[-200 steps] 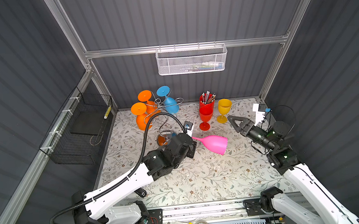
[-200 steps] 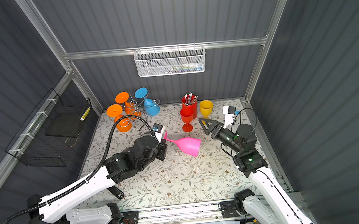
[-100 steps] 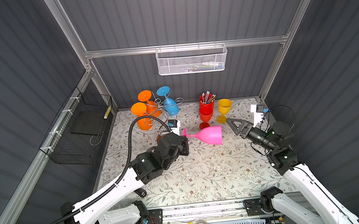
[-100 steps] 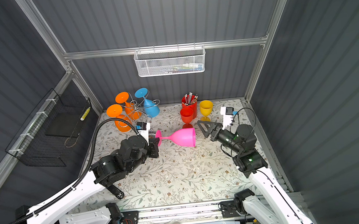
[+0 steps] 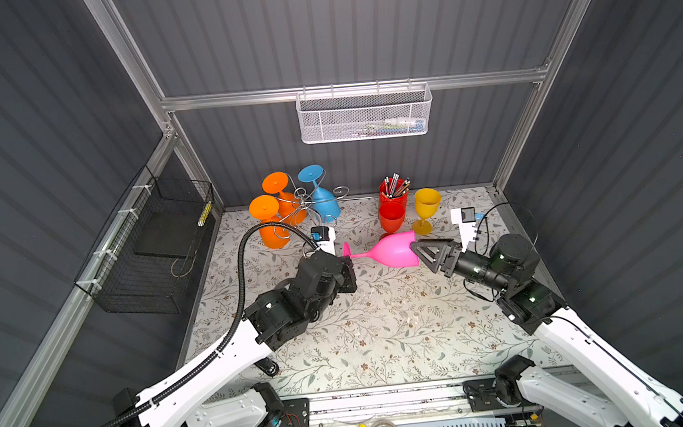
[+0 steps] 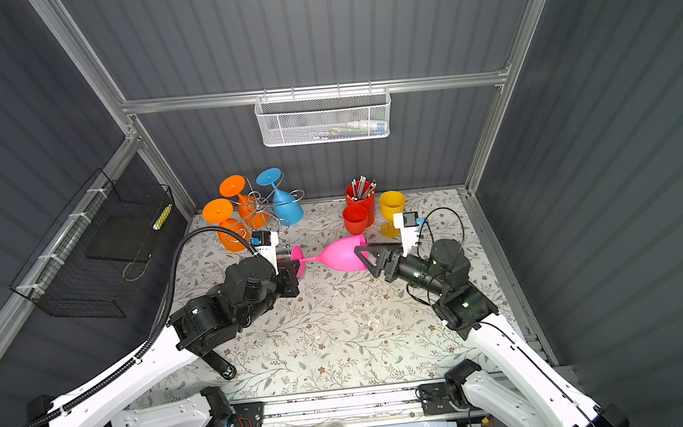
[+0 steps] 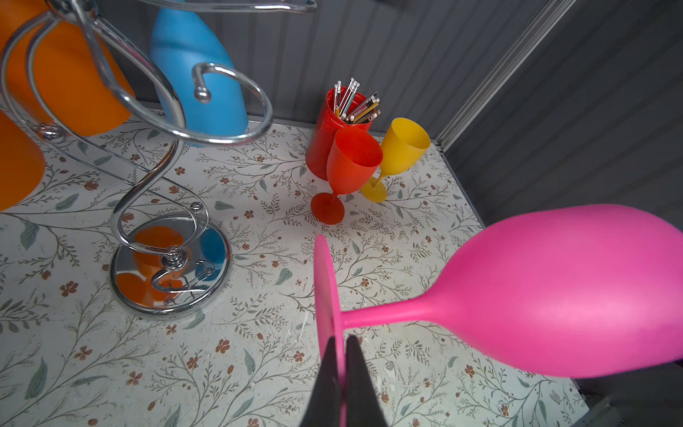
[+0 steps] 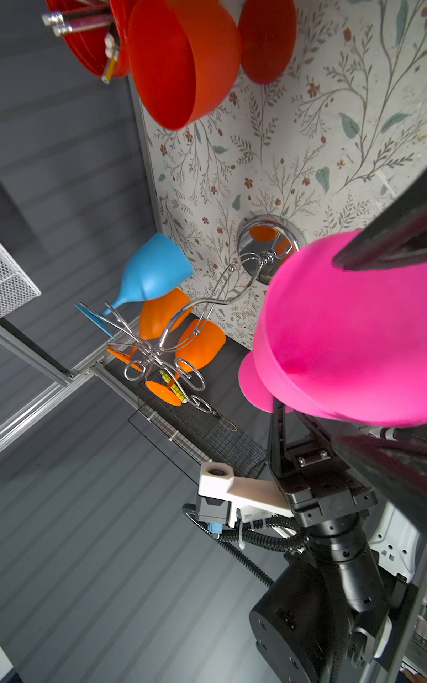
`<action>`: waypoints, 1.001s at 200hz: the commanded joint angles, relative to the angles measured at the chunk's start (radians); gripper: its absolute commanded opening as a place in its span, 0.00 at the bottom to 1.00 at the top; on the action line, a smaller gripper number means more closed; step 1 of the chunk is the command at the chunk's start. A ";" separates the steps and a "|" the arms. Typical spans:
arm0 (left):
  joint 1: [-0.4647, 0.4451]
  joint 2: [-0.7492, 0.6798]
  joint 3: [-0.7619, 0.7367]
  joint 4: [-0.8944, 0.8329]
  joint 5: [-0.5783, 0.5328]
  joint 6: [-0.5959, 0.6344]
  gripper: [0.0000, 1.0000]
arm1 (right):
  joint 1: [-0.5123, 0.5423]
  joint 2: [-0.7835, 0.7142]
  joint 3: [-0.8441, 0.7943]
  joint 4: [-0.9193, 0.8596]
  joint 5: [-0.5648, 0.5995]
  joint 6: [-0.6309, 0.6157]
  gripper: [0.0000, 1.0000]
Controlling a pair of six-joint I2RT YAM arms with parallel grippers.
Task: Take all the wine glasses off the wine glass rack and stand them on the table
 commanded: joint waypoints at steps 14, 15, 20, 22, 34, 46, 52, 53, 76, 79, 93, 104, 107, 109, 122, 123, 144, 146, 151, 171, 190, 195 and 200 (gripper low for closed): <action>0.010 -0.018 -0.016 0.028 -0.010 -0.017 0.00 | 0.050 0.023 0.044 0.024 0.018 -0.027 0.69; 0.010 -0.018 -0.016 0.029 -0.009 -0.018 0.00 | 0.052 0.024 0.045 0.024 0.019 -0.027 0.69; 0.010 -0.018 -0.019 0.031 -0.009 -0.017 0.00 | 0.057 0.029 0.048 0.024 0.022 -0.028 0.69; 0.011 -0.018 -0.019 0.032 -0.008 -0.017 0.00 | 0.060 0.031 0.049 0.024 0.023 -0.028 0.68; 0.012 -0.018 -0.021 0.033 -0.005 -0.017 0.00 | 0.074 0.046 0.057 0.028 0.023 -0.027 0.66; 0.014 -0.018 -0.023 0.036 -0.005 -0.015 0.00 | 0.091 0.062 0.064 0.038 0.023 -0.027 0.65; 0.014 -0.019 -0.023 0.037 -0.004 -0.014 0.00 | 0.099 0.071 0.068 0.041 0.023 -0.028 0.63; 0.014 -0.020 -0.023 0.038 -0.004 -0.015 0.00 | 0.100 0.073 0.069 0.042 0.023 -0.028 0.63; 0.015 -0.028 -0.033 0.040 -0.005 -0.012 0.00 | 0.120 0.098 0.084 0.049 0.029 -0.032 0.58; 0.015 -0.029 -0.034 0.039 -0.006 -0.012 0.00 | 0.122 0.100 0.086 0.048 0.028 -0.032 0.57; 0.015 -0.032 -0.040 0.040 -0.007 -0.012 0.00 | 0.129 0.108 0.093 0.047 0.029 -0.033 0.52; 0.015 -0.037 -0.045 0.038 -0.011 -0.011 0.00 | 0.133 0.111 0.096 0.047 0.029 -0.033 0.46; 0.015 -0.037 -0.046 0.037 -0.013 -0.011 0.00 | 0.134 0.111 0.098 0.047 0.031 -0.033 0.45; 0.015 -0.037 -0.047 0.037 -0.013 -0.011 0.00 | 0.135 0.111 0.098 0.047 0.031 -0.033 0.44; 0.018 -0.042 -0.050 0.040 -0.017 -0.009 0.00 | 0.137 0.113 0.099 0.049 0.035 -0.031 0.35; 0.016 -0.042 -0.051 0.041 -0.016 -0.009 0.00 | 0.137 0.113 0.099 0.049 0.035 -0.030 0.34; 0.017 -0.043 -0.055 0.046 -0.020 -0.004 0.00 | 0.139 0.123 0.105 0.048 0.037 -0.026 0.16; 0.017 -0.043 -0.055 0.046 -0.020 -0.003 0.00 | 0.138 0.124 0.106 0.047 0.037 -0.026 0.14; 0.016 -0.042 -0.055 0.046 -0.022 -0.001 0.00 | 0.139 0.127 0.108 0.047 0.039 -0.024 0.11; 0.019 -0.041 -0.055 0.048 -0.023 0.003 0.11 | 0.141 0.139 0.116 0.045 0.043 -0.021 0.02; 0.019 -0.043 -0.054 0.044 -0.029 0.011 0.28 | 0.142 0.147 0.125 0.039 0.045 -0.021 0.00; 0.017 -0.043 -0.053 0.045 -0.029 0.013 0.32 | 0.143 0.148 0.125 0.037 0.047 -0.021 0.00; 0.018 -0.045 -0.053 0.044 -0.029 0.016 0.37 | 0.143 0.149 0.127 0.035 0.048 -0.022 0.00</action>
